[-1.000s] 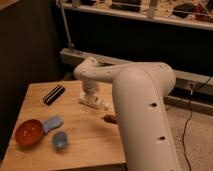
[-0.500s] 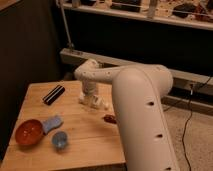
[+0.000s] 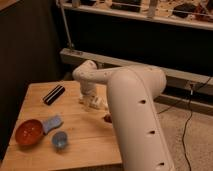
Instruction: Place the bottle in the ceramic bowl
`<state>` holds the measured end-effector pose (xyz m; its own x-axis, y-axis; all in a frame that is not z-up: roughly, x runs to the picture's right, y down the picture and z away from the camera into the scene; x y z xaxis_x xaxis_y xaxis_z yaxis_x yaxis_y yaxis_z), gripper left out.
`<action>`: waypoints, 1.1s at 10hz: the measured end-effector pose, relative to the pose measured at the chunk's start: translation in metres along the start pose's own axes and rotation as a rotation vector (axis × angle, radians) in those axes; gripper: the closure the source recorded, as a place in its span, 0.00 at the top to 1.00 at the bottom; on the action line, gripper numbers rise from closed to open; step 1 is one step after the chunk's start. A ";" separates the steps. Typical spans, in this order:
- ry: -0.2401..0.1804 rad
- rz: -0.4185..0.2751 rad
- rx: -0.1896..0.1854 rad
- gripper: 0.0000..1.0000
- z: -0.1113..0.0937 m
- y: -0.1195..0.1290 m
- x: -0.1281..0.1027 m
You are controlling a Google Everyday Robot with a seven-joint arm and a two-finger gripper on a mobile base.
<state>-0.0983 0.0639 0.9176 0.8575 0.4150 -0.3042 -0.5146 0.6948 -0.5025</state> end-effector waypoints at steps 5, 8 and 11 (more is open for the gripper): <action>-0.004 -0.011 -0.005 0.09 0.007 0.006 0.001; -0.087 -0.077 -0.003 0.00 -0.033 0.046 -0.014; -0.183 -0.136 0.000 0.00 -0.083 0.107 -0.030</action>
<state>-0.1793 0.0771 0.8058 0.9052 0.4171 -0.0822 -0.3943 0.7514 -0.5291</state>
